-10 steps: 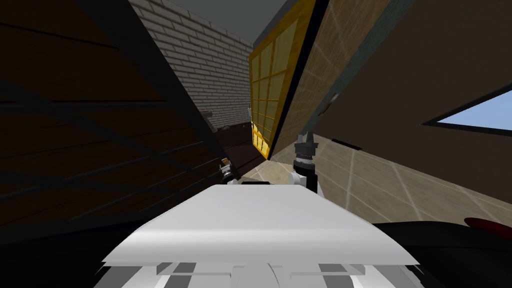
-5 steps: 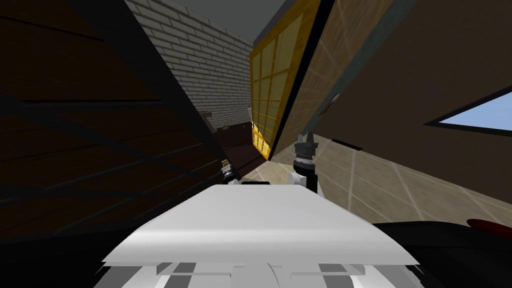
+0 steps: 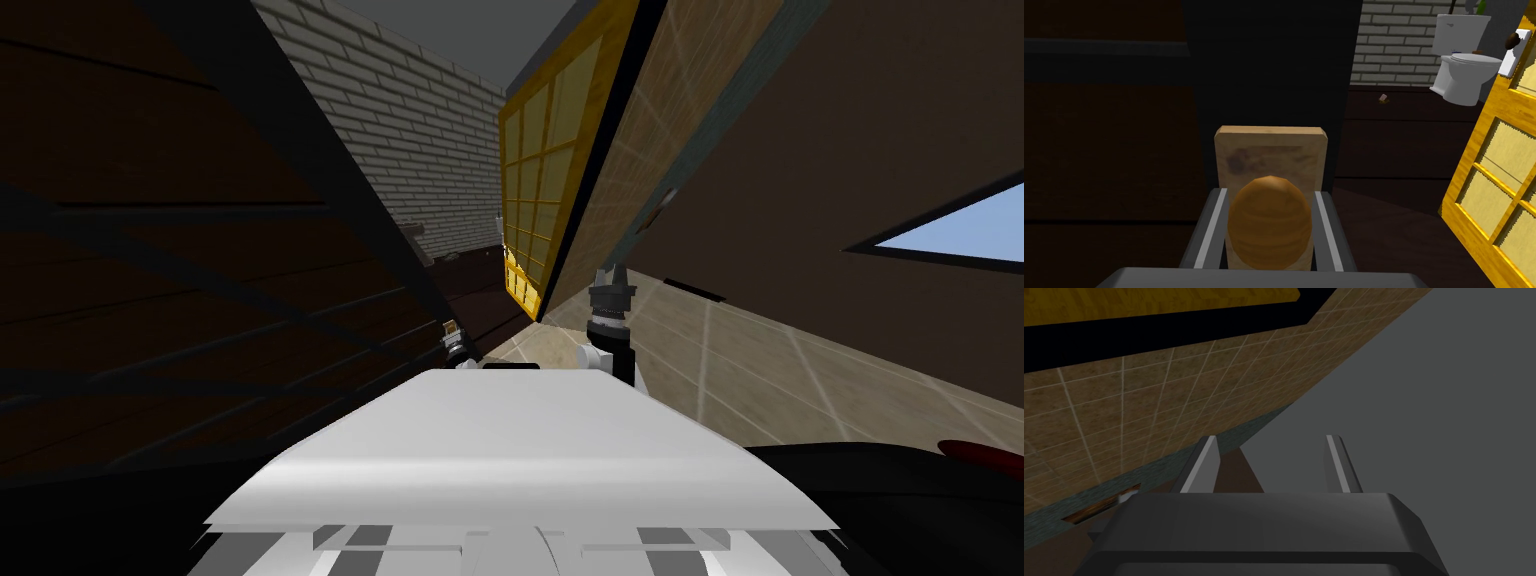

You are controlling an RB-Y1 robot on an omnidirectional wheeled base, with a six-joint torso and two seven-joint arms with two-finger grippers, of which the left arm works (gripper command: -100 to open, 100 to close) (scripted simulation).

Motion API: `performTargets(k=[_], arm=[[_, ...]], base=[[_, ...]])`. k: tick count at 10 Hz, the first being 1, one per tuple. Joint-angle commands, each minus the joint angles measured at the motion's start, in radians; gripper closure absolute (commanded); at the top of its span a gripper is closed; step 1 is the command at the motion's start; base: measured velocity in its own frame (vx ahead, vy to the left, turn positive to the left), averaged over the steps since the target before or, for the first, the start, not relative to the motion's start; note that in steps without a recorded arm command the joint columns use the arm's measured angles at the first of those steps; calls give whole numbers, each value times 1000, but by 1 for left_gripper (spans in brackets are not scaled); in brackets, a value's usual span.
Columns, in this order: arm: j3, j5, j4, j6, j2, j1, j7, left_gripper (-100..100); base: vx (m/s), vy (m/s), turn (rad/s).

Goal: Push the door open

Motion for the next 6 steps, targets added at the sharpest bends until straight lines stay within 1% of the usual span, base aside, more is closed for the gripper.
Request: performTargets(k=[1,6], arm=[[12,9,5,-2,18,-3,8,100],[48,44,14,1,56,5,24,100]], base=[[184,7,43],[207,26,49]])
